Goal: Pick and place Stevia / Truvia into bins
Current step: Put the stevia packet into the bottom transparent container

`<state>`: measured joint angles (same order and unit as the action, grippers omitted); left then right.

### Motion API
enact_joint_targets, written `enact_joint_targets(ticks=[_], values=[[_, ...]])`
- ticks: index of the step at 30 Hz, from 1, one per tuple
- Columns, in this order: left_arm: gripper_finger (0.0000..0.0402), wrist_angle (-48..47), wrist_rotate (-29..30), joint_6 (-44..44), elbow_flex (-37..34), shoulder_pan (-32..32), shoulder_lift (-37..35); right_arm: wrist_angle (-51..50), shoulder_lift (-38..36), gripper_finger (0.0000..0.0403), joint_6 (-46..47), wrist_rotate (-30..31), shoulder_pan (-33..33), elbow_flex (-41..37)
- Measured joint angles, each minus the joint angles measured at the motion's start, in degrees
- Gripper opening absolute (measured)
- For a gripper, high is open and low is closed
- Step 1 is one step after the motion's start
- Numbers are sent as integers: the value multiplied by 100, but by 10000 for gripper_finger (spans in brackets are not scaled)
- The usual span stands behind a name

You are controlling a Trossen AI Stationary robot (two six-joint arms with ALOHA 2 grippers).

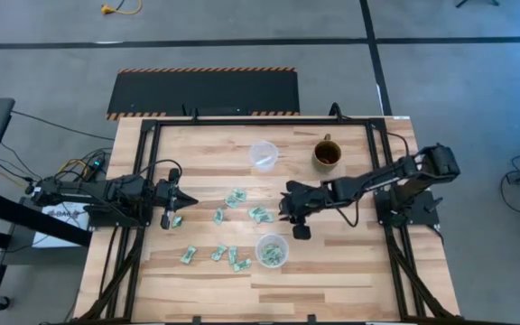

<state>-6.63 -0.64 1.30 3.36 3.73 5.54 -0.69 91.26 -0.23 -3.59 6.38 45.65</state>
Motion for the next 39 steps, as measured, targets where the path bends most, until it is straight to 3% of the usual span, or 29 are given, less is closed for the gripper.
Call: enact_joint_targets(ticks=[6, 21, 39], values=[[0, 0, 0, 0, -2, 0, 0, 138, -12, 83, -20, -248, -206, 2], [0, 0, 0, 0, -2, 0, 0, 68, 66, 159, 170, -57, -163, 2], [0, 0, 0, 0, -2, 0, 0, 345, 569, 145, 28, 58, -55, -7]])
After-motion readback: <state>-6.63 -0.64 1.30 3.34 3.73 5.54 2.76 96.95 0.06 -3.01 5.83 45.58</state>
